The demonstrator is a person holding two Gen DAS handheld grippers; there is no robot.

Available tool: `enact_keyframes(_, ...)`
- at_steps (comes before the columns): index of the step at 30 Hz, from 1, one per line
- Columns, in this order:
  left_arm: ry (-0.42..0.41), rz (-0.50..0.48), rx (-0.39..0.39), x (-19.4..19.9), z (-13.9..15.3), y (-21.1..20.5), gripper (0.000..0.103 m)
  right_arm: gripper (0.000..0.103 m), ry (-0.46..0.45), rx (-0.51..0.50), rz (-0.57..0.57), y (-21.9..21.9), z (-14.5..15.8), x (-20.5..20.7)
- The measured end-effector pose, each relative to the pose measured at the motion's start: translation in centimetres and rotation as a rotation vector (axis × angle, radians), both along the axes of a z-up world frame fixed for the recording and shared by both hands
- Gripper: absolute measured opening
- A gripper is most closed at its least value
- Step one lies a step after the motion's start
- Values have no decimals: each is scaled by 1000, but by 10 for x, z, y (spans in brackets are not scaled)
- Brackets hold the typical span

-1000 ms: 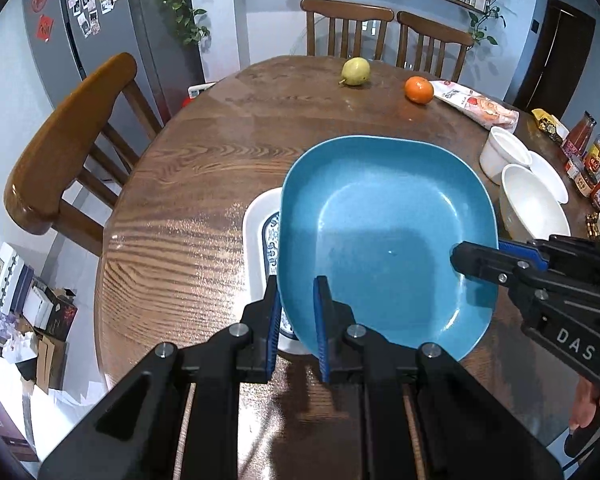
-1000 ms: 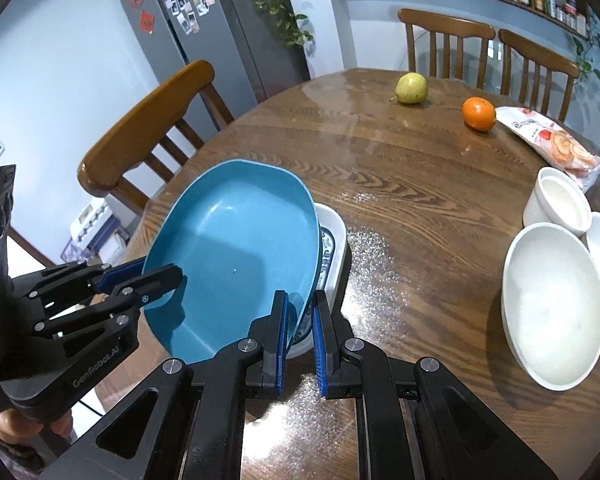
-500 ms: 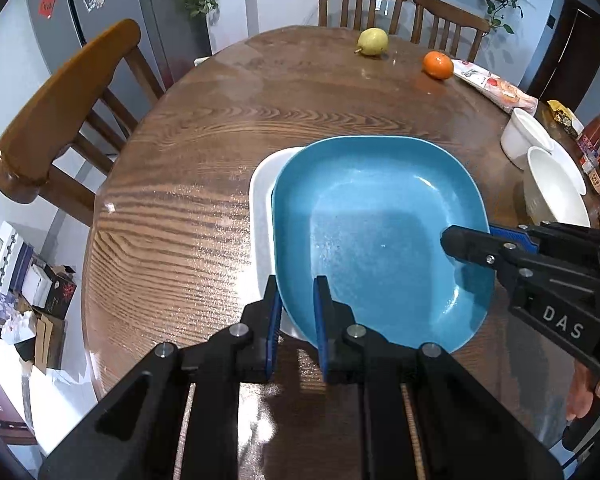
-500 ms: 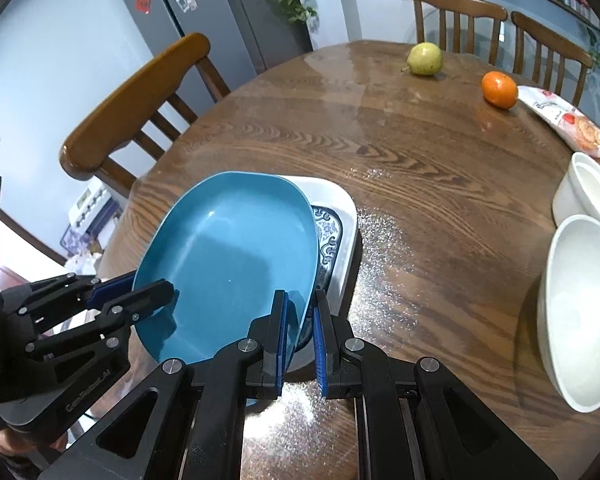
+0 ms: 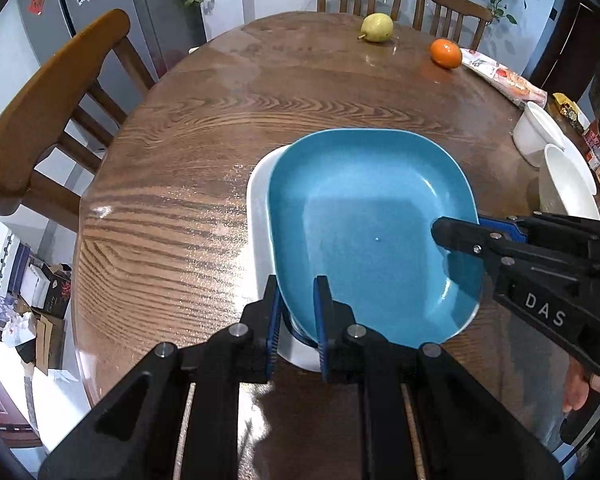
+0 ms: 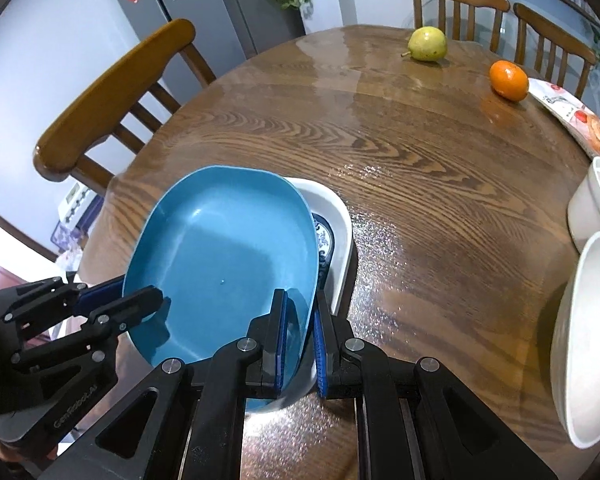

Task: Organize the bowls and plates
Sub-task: 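Lower the teal dish onto the stacked patterned plates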

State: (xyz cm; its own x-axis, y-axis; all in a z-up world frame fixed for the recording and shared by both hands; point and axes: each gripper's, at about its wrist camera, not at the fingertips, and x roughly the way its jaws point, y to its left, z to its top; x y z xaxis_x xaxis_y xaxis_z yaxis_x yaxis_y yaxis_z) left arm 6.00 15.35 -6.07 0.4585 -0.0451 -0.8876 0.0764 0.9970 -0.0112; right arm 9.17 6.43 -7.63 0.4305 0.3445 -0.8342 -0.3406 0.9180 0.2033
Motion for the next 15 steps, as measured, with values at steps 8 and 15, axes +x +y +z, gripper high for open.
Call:
enact_keyframes(8,17,-19,-1,5,-4,0,14,14,-18,-35,6,6,-2,5)
enact_keyframes(15,15,-23,-6,6,-4,-1,14,14,-24,-41,4,6,-1,5)
